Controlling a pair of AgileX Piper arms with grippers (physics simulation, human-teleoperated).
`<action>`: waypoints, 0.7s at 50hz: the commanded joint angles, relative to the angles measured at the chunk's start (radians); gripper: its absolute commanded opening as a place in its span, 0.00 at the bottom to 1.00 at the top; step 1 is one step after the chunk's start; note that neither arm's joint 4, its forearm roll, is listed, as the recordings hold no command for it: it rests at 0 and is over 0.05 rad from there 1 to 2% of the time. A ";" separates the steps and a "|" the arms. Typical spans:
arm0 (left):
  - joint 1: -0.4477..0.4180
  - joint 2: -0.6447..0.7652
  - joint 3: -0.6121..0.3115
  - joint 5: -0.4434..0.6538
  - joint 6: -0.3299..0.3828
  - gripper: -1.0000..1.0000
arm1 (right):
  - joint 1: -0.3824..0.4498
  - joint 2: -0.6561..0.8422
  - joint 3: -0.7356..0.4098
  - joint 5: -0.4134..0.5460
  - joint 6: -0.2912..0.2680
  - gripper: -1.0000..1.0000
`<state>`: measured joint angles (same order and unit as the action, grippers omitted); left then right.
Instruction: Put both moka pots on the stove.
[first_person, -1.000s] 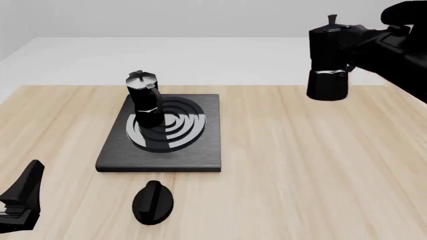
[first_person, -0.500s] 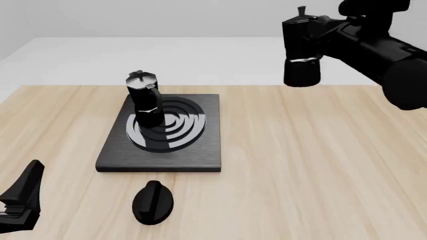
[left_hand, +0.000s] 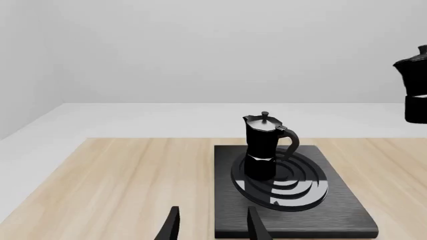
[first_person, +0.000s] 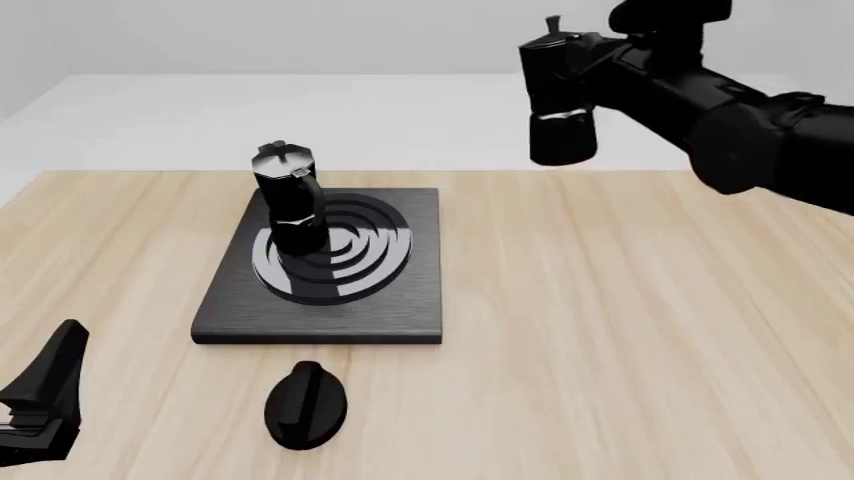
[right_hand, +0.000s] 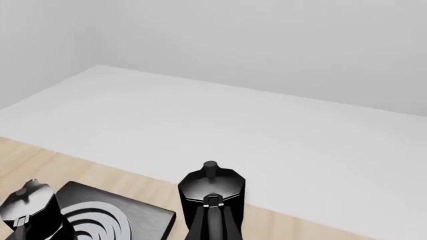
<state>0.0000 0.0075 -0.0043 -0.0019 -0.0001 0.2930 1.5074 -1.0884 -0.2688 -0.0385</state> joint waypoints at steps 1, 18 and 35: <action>0.000 0.000 0.000 0.000 0.000 1.00 | 0.025 0.061 -0.101 -0.013 0.000 0.00; 0.000 0.000 0.000 0.000 0.000 1.00 | 0.060 0.148 -0.197 0.005 0.008 0.00; 0.000 0.000 0.000 0.000 0.000 1.00 | 0.101 0.184 -0.238 0.009 0.016 0.00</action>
<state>0.0001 0.0075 -0.0043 -0.0019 -0.0001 0.3730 1.6886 -1.2763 -0.2522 -0.0313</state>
